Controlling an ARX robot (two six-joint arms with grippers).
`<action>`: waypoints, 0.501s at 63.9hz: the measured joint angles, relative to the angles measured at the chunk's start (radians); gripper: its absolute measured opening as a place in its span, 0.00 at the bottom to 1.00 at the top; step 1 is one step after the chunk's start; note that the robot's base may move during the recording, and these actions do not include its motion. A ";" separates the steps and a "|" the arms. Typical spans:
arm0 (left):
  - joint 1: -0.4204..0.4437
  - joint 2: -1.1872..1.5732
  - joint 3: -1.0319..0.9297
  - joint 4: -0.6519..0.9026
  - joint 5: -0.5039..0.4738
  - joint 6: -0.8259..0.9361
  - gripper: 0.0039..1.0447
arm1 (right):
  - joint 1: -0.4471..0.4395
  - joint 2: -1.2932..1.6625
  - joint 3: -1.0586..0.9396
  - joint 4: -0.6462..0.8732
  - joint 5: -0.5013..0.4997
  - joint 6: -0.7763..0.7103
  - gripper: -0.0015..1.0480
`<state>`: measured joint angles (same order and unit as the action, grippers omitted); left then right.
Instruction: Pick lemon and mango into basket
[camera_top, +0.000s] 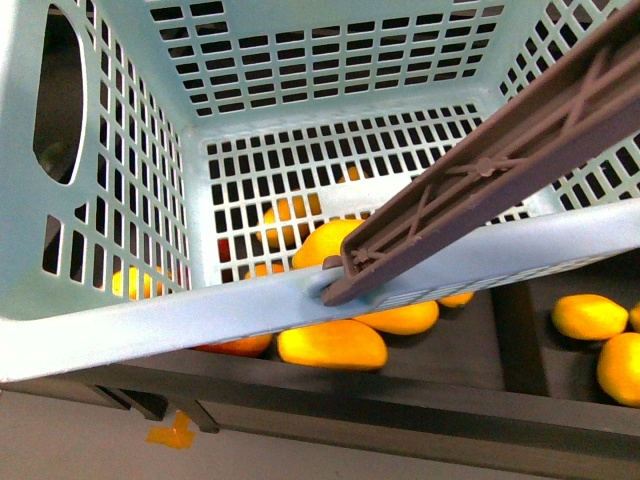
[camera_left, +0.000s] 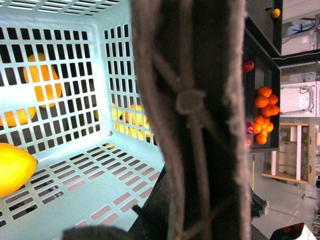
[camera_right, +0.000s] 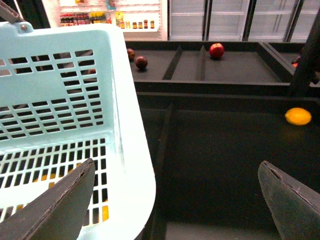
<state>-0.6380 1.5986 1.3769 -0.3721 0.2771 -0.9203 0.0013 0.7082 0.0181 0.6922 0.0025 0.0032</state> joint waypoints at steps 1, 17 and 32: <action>0.001 0.000 0.000 0.000 -0.003 0.001 0.04 | 0.000 0.000 0.000 0.000 -0.001 0.000 0.92; 0.010 -0.003 -0.002 0.000 -0.027 0.008 0.04 | -0.002 -0.002 0.000 0.000 -0.002 0.000 0.92; 0.011 -0.003 -0.003 0.000 -0.017 0.008 0.04 | -0.002 -0.003 0.000 0.000 -0.003 0.000 0.92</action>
<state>-0.6270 1.5951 1.3739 -0.3721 0.2604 -0.9119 -0.0002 0.7055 0.0177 0.6922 -0.0006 0.0029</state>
